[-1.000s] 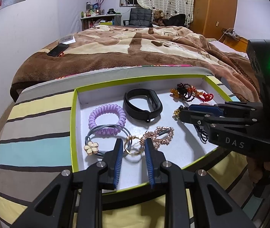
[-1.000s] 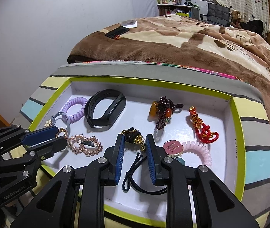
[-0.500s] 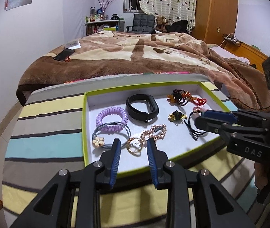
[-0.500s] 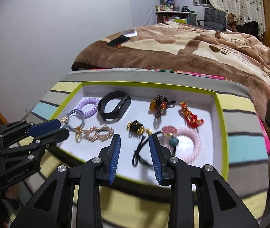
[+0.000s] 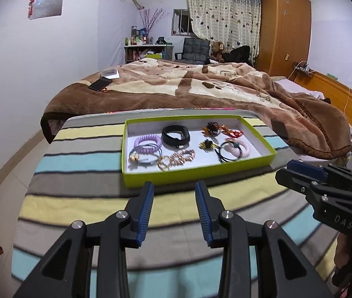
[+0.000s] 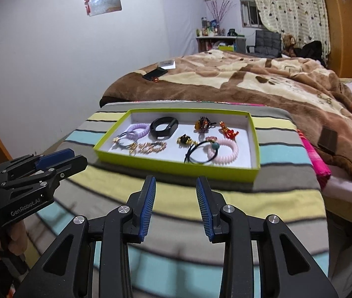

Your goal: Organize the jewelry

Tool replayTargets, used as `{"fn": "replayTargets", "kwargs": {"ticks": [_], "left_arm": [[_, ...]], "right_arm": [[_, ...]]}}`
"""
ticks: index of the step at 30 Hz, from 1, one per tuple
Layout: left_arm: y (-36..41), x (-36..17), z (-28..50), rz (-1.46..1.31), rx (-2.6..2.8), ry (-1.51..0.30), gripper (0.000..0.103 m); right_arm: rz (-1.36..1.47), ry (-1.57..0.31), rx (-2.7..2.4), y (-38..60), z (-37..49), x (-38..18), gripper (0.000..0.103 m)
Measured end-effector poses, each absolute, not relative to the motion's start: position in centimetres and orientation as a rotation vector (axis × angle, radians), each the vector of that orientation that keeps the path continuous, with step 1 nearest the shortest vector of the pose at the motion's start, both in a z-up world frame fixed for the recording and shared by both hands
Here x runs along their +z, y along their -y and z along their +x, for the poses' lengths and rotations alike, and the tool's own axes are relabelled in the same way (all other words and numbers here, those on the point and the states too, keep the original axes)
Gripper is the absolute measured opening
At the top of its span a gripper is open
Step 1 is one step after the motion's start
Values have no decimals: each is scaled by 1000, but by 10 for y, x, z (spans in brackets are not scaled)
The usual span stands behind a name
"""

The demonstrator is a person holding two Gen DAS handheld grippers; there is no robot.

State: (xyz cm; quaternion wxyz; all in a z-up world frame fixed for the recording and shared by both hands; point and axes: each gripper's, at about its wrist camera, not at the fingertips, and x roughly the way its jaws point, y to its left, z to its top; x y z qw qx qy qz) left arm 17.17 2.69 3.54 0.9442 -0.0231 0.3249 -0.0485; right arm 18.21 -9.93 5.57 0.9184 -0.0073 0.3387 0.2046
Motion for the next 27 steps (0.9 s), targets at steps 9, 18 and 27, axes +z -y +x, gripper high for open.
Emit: {"fn": "replayTargets", "kwargs": {"ticks": [9, 18, 27], "left_arm": [[-11, 26, 116, -30, -74, -648, 37], [-3, 23, 78, -30, -95, -615, 37], [-5, 21, 59, -42, -74, -597, 37]], "right_arm": [[6, -660, 400, 112, 119, 52, 35], [7, -663, 369, 121, 81, 45, 36], [-35, -636, 360, 117, 60, 46, 36]]}}
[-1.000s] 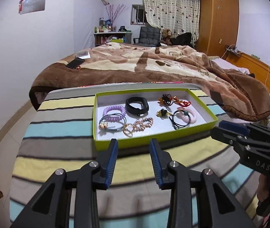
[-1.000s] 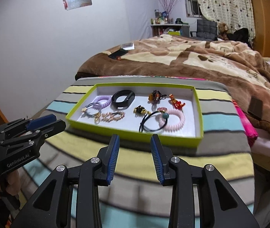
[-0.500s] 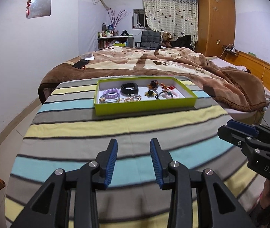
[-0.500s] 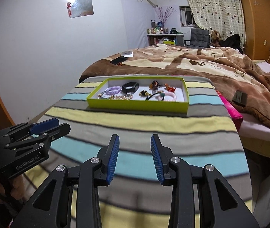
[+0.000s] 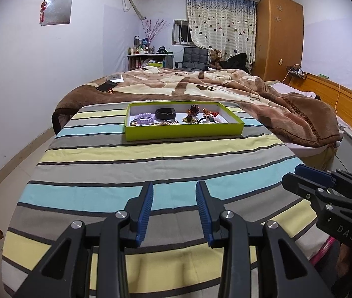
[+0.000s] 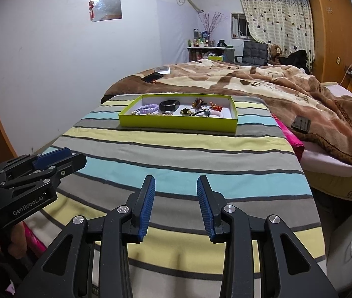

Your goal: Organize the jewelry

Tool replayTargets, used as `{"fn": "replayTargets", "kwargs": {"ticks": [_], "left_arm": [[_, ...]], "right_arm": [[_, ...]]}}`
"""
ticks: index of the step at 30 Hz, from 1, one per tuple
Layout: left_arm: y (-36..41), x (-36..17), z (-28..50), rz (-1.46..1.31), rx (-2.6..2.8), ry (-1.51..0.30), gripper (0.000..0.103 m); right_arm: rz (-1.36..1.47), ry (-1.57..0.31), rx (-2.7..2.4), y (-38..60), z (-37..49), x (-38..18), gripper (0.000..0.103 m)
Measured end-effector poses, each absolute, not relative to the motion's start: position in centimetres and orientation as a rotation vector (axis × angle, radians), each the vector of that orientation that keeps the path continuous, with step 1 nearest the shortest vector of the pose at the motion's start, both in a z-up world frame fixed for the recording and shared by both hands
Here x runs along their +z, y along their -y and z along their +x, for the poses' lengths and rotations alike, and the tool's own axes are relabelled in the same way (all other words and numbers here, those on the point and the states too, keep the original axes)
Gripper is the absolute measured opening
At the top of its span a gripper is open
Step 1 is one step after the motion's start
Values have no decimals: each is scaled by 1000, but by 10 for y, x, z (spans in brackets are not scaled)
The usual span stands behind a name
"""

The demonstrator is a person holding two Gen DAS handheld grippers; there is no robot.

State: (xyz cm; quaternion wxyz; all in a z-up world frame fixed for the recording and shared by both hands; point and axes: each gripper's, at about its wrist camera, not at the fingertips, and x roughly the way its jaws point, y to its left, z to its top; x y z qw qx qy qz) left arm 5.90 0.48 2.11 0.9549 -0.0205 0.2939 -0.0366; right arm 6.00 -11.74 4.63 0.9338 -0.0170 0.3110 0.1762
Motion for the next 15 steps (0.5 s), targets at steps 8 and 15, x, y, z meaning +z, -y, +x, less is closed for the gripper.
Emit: {"fn": "replayTargets", "kwargs": {"ticks": [8, 15], "left_arm": [[-5, 20, 54, -43, -58, -595, 37], [-4, 20, 53, -38, -53, -589, 37]], "right_arm": [[-36, -631, 361, 117, 57, 47, 36], [-32, -633, 358, 119, 55, 48, 36]]}}
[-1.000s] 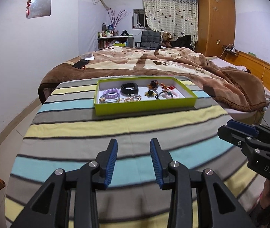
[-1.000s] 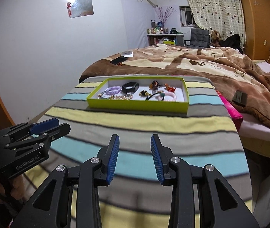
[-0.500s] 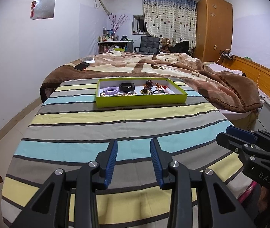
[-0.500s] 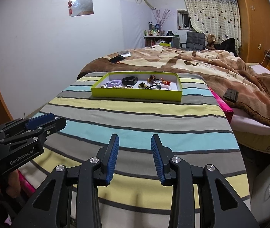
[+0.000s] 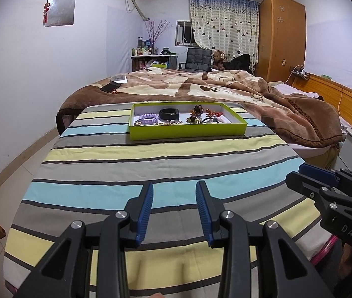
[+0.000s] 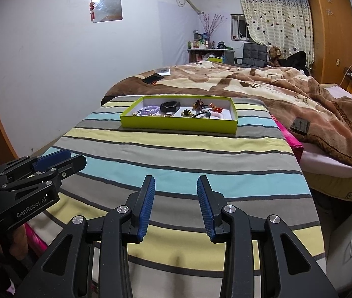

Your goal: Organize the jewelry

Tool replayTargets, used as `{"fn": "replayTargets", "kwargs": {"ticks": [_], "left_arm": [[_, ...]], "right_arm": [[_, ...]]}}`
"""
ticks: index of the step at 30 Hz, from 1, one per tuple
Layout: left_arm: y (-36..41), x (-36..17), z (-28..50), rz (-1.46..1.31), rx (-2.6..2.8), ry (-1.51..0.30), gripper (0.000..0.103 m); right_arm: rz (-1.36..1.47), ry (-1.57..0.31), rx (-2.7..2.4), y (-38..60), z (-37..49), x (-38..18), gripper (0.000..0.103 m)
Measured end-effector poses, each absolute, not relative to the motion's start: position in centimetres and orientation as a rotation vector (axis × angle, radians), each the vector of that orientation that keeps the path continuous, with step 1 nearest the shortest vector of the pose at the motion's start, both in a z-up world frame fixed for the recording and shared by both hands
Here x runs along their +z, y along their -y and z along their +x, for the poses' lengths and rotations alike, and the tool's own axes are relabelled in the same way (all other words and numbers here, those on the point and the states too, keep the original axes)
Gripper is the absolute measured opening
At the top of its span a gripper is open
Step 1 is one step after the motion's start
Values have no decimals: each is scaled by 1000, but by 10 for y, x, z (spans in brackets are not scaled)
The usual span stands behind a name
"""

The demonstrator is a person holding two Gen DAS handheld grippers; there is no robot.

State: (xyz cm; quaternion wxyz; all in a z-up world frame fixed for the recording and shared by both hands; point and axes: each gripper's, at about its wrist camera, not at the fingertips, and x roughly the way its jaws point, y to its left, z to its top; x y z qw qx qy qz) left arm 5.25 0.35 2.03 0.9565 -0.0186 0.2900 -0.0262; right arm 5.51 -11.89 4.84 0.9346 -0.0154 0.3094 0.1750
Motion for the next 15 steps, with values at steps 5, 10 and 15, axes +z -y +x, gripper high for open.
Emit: {"fn": "replayTargets", "kwargs": {"ticks": [5, 10, 15], "left_arm": [[-3, 21, 52, -37, -49, -590, 37], [-4, 22, 52, -34, -42, -587, 37], [-4, 22, 53, -33, -43, -589, 37]], "right_arm": [[-30, -636, 358, 120, 56, 49, 36], [-31, -638, 358, 120, 56, 48, 36], [-31, -640, 359, 120, 57, 48, 37]]}}
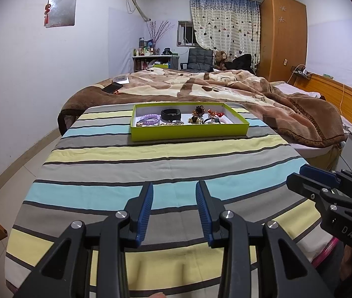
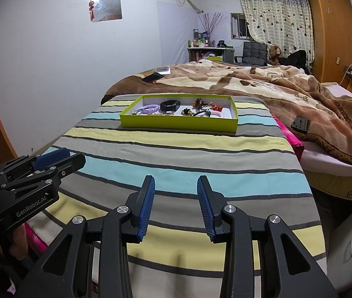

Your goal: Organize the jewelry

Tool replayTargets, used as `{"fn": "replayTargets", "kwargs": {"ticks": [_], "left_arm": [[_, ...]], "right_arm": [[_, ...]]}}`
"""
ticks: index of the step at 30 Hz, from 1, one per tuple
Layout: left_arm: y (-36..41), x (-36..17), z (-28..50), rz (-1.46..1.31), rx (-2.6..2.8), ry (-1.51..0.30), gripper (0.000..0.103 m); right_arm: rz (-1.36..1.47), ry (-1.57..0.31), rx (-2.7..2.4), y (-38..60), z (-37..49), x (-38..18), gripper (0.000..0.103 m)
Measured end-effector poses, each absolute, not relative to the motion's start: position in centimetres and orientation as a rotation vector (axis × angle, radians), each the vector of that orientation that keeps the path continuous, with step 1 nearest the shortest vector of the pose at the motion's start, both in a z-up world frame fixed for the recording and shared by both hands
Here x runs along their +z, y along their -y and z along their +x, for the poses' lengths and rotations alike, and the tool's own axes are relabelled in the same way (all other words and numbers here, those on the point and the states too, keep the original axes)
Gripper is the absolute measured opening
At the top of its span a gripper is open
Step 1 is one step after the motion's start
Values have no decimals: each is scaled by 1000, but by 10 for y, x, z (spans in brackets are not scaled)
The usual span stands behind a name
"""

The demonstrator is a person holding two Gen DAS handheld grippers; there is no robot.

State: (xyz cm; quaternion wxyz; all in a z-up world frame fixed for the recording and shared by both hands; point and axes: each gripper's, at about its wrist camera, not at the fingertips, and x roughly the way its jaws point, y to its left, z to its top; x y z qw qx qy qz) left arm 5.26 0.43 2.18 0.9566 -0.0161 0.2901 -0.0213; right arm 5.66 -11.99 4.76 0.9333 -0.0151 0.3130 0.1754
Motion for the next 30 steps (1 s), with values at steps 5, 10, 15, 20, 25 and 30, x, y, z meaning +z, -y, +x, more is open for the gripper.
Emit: {"fn": "replayTargets", "kwargs": {"ticks": [5, 10, 15, 20, 25, 30], "left_arm": [[-4, 21, 54, -36, -45, -593, 37], [-3, 20, 55, -35, -46, -601, 37], [-2, 19, 56, -27, -42, -606, 37], [-1, 18, 56, -26, -42, -610, 37], [0, 16, 56, -19, -43, -617, 37], [2, 13, 56, -15, -46, -627, 37]], "right_arm": [[-31, -644, 361, 119, 58, 46, 37], [-31, -645, 360, 119, 58, 45, 37], [-30, -646, 361, 119, 58, 45, 37], [-30, -649, 360, 119, 59, 45, 37], [-30, -651, 360, 120, 58, 44, 37], [-28, -652, 359, 121, 59, 44, 37]]}}
